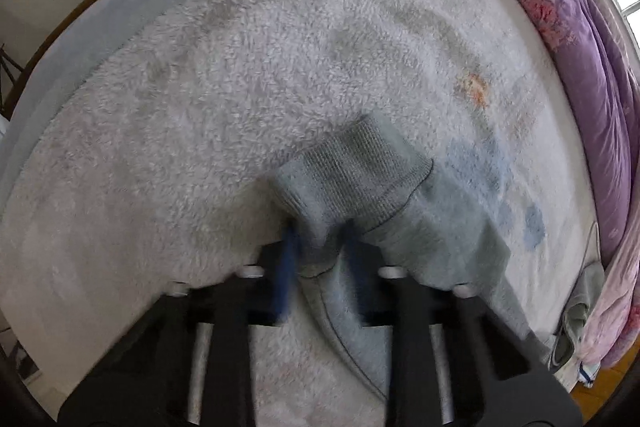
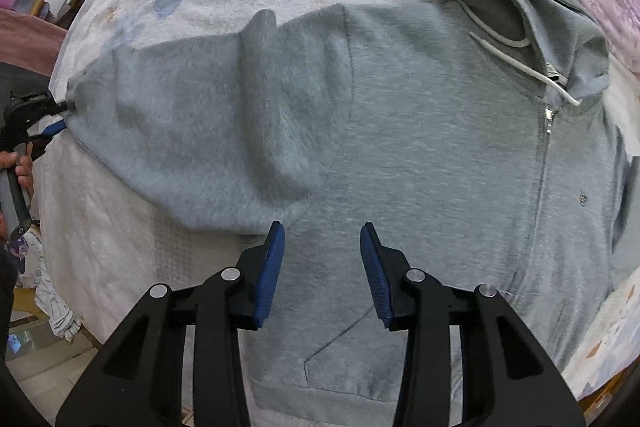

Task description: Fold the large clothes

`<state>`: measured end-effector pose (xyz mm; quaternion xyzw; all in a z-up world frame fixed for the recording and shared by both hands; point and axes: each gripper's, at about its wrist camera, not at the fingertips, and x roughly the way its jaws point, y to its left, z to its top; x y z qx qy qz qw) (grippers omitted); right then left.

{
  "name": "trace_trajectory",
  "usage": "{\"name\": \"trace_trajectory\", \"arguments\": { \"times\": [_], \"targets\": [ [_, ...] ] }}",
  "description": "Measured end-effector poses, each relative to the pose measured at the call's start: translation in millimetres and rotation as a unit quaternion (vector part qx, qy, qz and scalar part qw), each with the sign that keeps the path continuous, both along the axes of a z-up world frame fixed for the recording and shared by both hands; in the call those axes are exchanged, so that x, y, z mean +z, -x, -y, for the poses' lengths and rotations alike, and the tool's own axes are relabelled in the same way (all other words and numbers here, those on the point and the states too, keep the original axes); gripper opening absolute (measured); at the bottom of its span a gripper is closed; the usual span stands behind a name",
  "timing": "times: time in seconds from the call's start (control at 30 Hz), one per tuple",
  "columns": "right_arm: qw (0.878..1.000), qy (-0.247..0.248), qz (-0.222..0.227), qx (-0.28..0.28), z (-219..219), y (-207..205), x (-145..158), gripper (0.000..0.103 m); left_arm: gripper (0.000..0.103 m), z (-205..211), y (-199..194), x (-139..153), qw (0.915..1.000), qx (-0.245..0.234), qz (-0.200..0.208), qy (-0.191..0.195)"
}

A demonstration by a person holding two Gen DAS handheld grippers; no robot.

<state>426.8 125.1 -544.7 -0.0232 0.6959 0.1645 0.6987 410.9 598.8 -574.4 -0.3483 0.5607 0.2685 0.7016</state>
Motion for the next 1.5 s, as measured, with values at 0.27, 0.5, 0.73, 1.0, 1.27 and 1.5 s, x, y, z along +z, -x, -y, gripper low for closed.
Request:
{"name": "trace_trajectory", "arguments": {
  "times": [0.27,0.5,0.73,1.0,1.27,1.5],
  "targets": [
    [0.998,-0.059,-0.022,0.001,-17,-4,-17,0.002,0.008,-11,39,37,0.9964,0.050,0.069,-0.003],
    [0.997,-0.035,-0.065,-0.010,-28,-3,-70,0.001,0.008,-12,82,76,0.9918,0.059,0.113,-0.017],
    [0.994,-0.065,-0.088,-0.010,-21,-15,-77,0.000,0.007,39,86,136,0.9842,0.003,0.167,-0.060],
    [0.991,-0.114,-0.037,-0.061,71,-19,-34,0.003,0.007,164,47,225,0.9558,-0.111,0.252,-0.105],
    [0.986,-0.082,0.020,-0.143,232,-14,11,0.005,0.007,378,-12,204,0.9228,-0.255,0.285,-0.050],
    [0.972,-0.059,0.038,-0.223,344,6,14,0.006,0.007,545,-69,124,0.9079,-0.350,0.231,0.003]
  ]
}}
